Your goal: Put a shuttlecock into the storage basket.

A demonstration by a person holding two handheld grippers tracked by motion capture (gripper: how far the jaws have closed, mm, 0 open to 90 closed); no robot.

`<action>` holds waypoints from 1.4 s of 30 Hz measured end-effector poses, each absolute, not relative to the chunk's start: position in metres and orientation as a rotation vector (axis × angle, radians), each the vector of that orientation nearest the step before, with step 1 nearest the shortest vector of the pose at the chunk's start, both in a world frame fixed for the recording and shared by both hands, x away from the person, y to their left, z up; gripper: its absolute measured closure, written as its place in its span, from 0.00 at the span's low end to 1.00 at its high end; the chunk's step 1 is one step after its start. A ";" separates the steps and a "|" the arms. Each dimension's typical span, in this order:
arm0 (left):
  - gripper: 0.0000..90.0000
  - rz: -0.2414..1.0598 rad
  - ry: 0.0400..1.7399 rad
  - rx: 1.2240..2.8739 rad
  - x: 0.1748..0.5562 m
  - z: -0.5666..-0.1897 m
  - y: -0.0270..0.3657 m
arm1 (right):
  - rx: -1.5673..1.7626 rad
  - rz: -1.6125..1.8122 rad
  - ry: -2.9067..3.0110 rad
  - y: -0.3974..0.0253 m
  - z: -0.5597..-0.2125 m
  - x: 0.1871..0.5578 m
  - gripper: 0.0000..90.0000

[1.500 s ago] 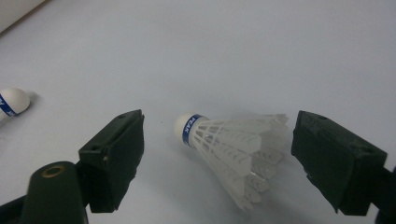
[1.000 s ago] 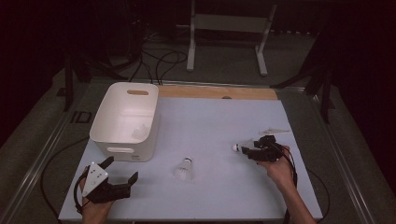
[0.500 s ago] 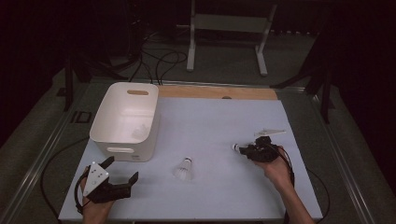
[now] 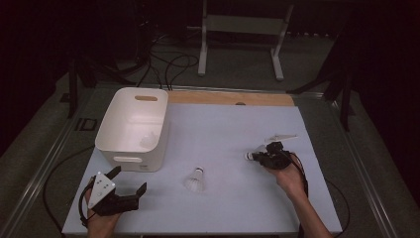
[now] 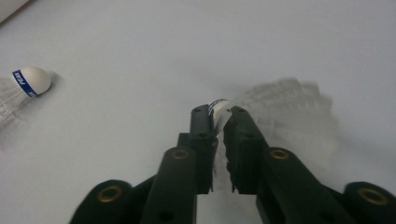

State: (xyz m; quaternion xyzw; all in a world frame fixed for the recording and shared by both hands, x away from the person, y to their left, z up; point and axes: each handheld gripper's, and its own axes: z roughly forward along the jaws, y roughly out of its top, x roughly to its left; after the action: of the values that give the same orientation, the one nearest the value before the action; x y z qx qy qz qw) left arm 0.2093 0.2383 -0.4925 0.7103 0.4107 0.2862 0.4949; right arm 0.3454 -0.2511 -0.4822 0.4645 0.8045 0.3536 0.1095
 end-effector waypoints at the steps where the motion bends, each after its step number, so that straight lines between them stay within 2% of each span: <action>1: 0.00 0.693 0.997 1.722 0.209 -0.492 0.238 | 1.362 1.039 2.364 -0.250 -0.481 0.346 0.94; 7: 0.00 0.694 0.997 1.722 0.209 -0.493 0.238 | 1.336 1.040 2.369 -0.248 -0.479 0.345 0.99; 42: 0.00 0.694 0.998 1.720 0.209 -0.493 0.238 | 1.281 1.071 2.359 -0.239 -0.464 0.343 0.99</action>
State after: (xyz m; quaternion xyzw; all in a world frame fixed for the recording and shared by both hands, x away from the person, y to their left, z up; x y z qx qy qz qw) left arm 0.2094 0.2381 -0.4927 0.7097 0.4119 0.2864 0.4946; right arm 0.3430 -0.2387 -0.4637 0.4397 0.8098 0.3676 0.1254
